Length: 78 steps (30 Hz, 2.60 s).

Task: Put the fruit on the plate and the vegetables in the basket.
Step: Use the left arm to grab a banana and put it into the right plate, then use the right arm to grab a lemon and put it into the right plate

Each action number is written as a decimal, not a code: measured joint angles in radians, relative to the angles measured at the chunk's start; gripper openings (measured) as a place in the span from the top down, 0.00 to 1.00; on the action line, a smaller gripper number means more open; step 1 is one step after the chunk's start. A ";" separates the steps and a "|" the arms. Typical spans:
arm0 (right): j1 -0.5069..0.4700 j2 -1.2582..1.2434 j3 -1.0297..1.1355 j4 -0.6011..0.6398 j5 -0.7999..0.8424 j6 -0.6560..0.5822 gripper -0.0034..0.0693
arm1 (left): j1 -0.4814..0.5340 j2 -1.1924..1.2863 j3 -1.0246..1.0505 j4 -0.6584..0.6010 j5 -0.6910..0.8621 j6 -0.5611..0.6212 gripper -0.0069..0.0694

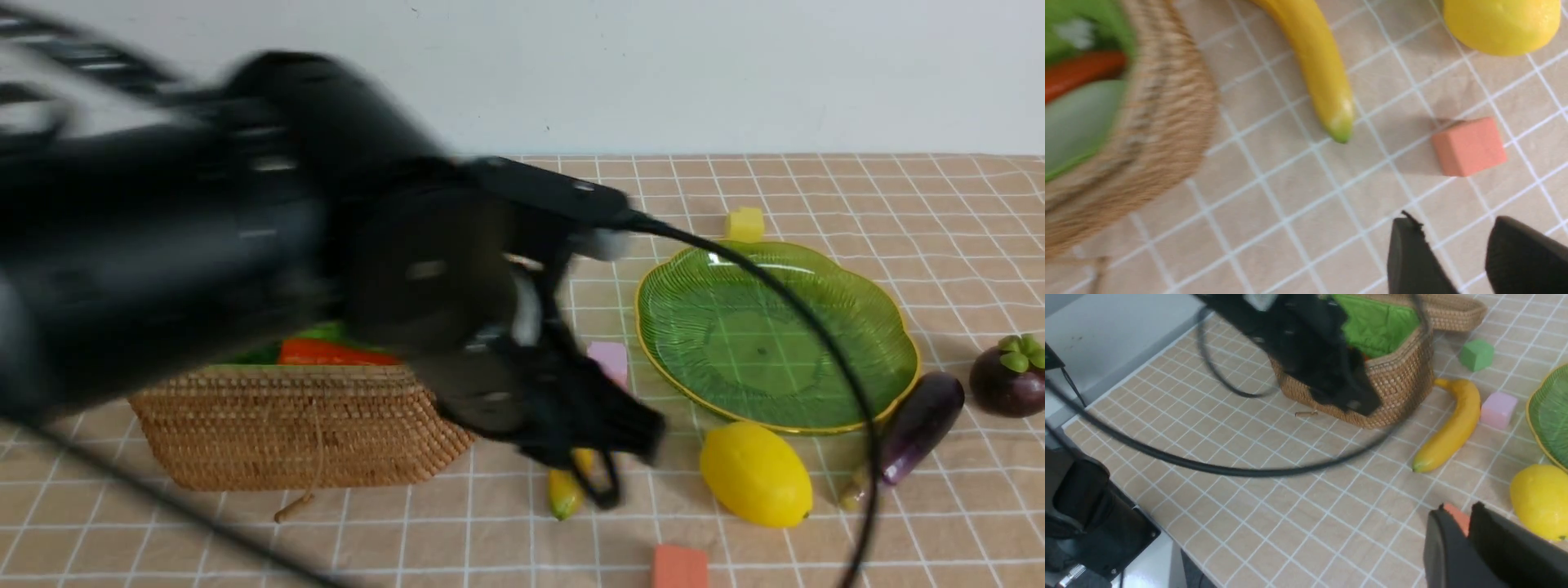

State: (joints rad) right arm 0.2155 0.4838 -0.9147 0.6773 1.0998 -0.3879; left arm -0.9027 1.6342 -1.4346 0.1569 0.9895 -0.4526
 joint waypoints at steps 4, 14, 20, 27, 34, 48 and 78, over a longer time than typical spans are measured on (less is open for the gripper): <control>0.000 0.000 0.000 0.000 0.049 0.000 0.80 | -0.004 0.205 -0.157 0.006 0.046 -0.017 0.34; 0.000 0.000 0.000 0.032 0.152 0.000 0.80 | 0.030 0.501 -0.303 0.212 0.044 -0.103 0.24; 0.000 0.000 0.000 0.035 0.162 0.000 0.79 | 0.066 0.558 -0.309 0.217 -0.001 -0.144 0.33; 0.000 0.000 -0.001 0.034 0.162 0.000 0.79 | 0.072 0.578 -0.317 0.205 -0.021 -0.173 0.52; 0.000 0.000 -0.035 -0.117 0.133 0.062 0.79 | 0.064 0.537 -0.484 0.270 0.099 -0.177 0.52; 0.000 -0.001 -0.052 -0.446 0.014 0.337 0.77 | 0.058 0.614 -0.689 -0.115 -0.319 0.682 0.52; 0.000 0.292 -0.052 -0.385 0.045 0.360 0.87 | 0.096 0.013 -0.642 -0.115 0.257 0.395 0.93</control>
State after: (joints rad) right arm 0.2155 0.7763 -0.9662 0.2925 1.1447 -0.0281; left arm -0.8072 1.6468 -2.0768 0.0422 1.2468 -0.0580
